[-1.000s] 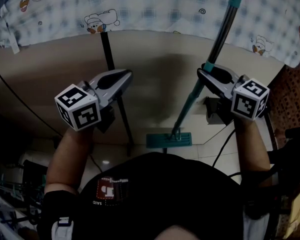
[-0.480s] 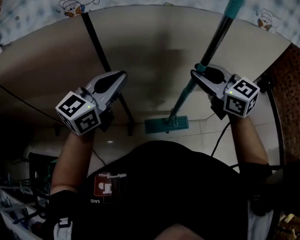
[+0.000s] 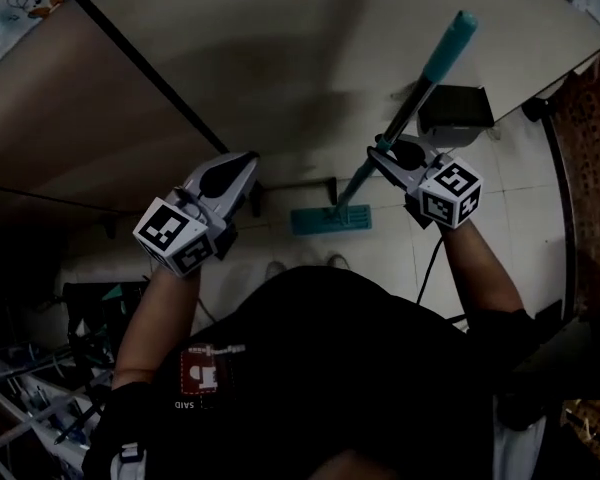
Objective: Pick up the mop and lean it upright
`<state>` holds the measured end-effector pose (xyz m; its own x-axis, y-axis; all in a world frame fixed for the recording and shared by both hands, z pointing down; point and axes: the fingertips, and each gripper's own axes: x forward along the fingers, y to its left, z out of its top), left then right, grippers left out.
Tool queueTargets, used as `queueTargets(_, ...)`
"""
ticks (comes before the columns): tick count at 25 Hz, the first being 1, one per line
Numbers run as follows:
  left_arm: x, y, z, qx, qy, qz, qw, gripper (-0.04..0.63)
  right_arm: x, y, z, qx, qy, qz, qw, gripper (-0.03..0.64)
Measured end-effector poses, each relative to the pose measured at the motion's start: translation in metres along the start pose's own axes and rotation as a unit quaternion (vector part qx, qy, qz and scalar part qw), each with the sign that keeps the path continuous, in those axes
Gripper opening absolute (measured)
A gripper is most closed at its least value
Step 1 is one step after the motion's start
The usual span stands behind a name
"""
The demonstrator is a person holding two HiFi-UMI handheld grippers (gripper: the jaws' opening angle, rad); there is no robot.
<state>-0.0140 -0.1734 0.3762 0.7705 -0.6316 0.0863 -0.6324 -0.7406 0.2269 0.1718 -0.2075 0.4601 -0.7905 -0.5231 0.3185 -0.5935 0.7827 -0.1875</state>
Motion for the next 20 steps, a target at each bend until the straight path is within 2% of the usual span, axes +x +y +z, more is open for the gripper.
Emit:
queueTargets(4,0.004,-0.006,-0.054,-0.023,0.031,-0.005,0.9992,-0.002,0.009,-0.011,-0.066,0.032,0.023,-0.012,0.999,0.124)
queueTargets(9,0.013,-0.011,-0.109,-0.051,0.066,-0.005,0.9965,-0.002,0.024,-0.022,-0.132,0.018,0.068,-0.018,0.997,0.124)
queueTargets(20,0.025,-0.013,-0.189,-0.09,0.107,-0.014,0.99,-0.003,0.063,-0.05,-0.279,0.04,0.183,-0.022,0.982,0.126)
